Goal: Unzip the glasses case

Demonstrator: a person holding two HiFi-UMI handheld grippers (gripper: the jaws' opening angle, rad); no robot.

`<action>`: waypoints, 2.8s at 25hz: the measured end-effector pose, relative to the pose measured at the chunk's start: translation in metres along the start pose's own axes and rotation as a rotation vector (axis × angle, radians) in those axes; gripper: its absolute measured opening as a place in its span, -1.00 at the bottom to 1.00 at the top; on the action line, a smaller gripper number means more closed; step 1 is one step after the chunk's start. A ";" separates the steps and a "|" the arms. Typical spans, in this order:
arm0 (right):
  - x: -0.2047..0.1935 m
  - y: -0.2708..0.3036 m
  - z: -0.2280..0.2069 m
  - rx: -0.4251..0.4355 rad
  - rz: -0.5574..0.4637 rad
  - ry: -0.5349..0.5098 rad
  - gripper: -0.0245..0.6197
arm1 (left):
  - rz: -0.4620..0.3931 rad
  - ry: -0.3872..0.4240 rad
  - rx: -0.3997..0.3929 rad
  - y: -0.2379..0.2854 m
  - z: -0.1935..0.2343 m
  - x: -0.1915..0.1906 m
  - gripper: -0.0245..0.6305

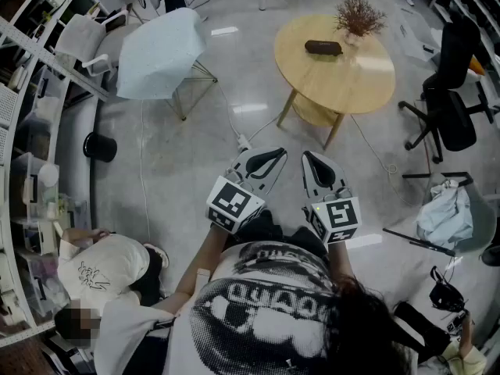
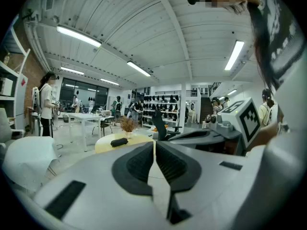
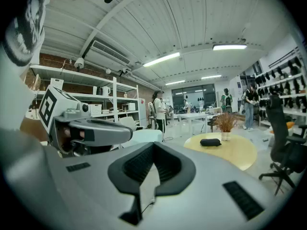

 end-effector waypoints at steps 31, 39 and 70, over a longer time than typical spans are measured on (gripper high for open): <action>-0.038 0.096 -0.082 0.007 0.042 0.122 -0.93 | 0.075 -0.084 0.058 0.065 0.096 -0.012 -0.86; -0.028 0.157 -0.186 0.013 0.034 0.124 -0.93 | 0.084 -0.046 0.053 0.167 0.142 0.038 -0.86; -0.052 0.222 -0.302 -0.034 0.019 0.249 -0.93 | 0.161 0.012 0.024 0.289 0.186 0.079 -0.86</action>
Point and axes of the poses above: the fingertips, and each gripper's own axes: y forward along the fingers, z to its left, x out of its top, the point moved 4 cm from there along -y, backward along the fingers, and after that the axes turned 9 degrees about -y, right-handed, at the moved point
